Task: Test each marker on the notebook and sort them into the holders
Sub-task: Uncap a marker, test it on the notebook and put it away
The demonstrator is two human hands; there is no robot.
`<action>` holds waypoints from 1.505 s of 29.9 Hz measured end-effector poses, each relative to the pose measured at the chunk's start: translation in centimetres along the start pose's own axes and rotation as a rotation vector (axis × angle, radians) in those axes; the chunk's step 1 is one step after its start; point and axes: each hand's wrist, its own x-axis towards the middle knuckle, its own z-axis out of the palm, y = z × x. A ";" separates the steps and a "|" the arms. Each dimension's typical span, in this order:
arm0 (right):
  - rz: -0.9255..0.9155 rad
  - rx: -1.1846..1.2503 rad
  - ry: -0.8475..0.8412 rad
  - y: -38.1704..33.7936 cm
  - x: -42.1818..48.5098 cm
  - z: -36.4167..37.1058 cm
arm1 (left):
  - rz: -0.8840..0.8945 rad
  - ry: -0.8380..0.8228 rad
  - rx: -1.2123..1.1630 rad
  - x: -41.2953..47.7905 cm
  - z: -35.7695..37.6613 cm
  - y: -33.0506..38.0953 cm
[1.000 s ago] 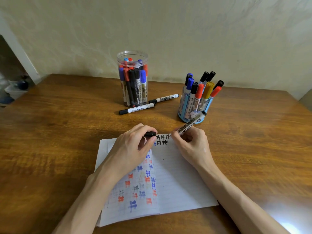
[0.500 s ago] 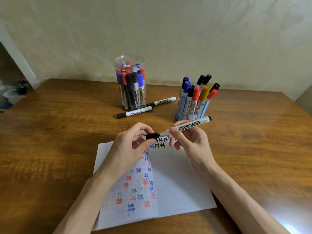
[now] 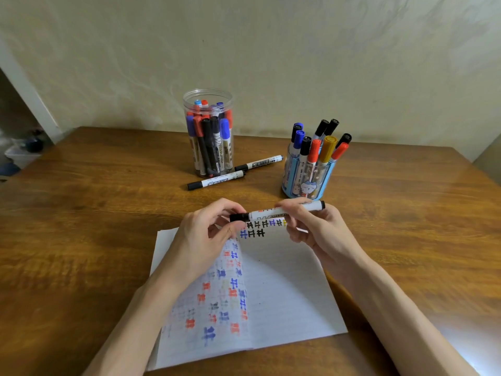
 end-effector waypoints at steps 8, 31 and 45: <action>-0.121 -0.476 -0.133 -0.4 -0.3 -1.9 | -0.038 0.018 0.062 -0.1 -0.2 -0.2; -0.429 -0.507 0.316 1.6 0.8 -1.0 | -0.080 0.067 0.085 1.5 -0.3 1.9; -0.327 -0.470 0.520 1.3 0.6 -2.2 | -0.042 0.238 -0.284 8.2 1.1 9.8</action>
